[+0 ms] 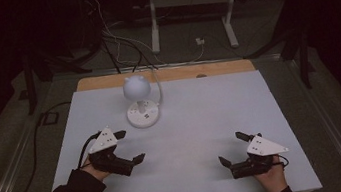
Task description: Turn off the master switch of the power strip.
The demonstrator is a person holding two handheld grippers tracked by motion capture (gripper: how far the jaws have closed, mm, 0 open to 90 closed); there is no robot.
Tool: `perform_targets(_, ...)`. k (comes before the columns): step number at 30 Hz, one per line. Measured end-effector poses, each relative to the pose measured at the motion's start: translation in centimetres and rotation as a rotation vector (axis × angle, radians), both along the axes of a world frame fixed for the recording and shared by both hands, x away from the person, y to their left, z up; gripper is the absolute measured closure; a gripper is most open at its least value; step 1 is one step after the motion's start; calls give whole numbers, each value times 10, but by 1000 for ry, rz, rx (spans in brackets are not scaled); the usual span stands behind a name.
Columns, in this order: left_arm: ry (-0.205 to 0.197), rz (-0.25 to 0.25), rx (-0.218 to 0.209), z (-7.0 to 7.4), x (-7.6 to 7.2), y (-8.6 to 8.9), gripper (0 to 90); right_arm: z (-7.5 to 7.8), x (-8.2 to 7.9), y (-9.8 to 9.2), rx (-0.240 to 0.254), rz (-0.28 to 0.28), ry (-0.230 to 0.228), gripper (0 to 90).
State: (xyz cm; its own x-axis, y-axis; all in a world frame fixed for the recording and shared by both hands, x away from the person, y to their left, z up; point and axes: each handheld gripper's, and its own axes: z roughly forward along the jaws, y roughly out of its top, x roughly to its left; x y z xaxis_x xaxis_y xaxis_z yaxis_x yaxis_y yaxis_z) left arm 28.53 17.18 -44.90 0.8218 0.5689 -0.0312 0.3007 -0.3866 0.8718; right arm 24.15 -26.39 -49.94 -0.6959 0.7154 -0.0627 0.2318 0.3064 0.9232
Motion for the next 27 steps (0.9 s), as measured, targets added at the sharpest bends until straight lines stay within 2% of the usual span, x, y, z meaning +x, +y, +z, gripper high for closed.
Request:
perform_targets(4,-1,19,7,0,5,-7,2,0,0,0,1,-3,-1,0)
perform_targets(10,-2,46,-16,2,13,-14,2,0,0,0,4,-2,-1,0)
perform_targets(11,-4,69,-11,2,17,-16,3,0,0,0,4,-2,-1,0)
perform_targets(27,-17,152,-40,0,37,-41,3,1,0,-2,16,-5,-6,0)
